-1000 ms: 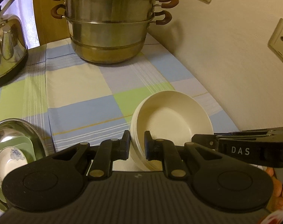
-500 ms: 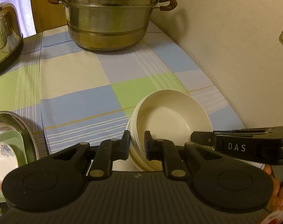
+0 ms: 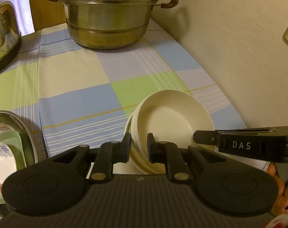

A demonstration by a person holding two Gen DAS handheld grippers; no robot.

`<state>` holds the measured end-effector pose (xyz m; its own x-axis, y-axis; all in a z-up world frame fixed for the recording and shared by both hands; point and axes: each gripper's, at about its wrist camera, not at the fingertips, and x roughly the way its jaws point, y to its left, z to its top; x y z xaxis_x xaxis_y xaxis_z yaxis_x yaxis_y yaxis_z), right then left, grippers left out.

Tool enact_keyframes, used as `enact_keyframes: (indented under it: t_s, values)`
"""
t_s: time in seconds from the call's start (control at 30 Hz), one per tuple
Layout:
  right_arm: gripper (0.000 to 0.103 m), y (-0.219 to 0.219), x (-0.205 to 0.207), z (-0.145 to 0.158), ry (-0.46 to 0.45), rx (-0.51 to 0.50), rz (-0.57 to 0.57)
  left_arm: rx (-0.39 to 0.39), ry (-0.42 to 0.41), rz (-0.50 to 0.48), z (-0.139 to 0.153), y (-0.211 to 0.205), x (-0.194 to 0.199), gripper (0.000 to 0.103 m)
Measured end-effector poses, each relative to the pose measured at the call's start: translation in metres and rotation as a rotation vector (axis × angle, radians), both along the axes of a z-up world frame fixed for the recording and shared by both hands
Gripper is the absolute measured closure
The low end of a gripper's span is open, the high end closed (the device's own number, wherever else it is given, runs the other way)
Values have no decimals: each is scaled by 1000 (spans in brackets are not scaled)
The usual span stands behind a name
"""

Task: Organize plates and bowls
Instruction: 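Lift the cream bowl with both grippers and lower it into the white floral bowl, then open both grippers to release the cream bowl on the white bowl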

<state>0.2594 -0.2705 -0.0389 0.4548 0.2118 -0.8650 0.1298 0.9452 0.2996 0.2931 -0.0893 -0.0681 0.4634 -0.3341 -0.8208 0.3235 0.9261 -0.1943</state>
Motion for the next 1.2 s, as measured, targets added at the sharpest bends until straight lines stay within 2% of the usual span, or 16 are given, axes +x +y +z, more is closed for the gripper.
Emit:
enact_keyframes:
  t_s: [0.3,0.5,0.63,0.87,1.0,1.2]
  values:
    - [86,-4,-2,3,-15,17,-15,0,-9,12,3,1,-1,83]
    - [82,-4,-5,3,-14,24,-10,5,-15,17,7,1,-4,82]
    - [71,-5,-7,5,-20,23,-11,6,-19,21,11,2,-7,78]
    - [50,-8,-16,11,-37,19,-14,20,-37,29,20,2,-16,60]
    - [42,-11,-25,14,-49,13,-17,24,-45,37,26,5,-23,48]
    - [33,-15,-40,22,-65,15,-14,49,-76,52,38,9,-41,41]
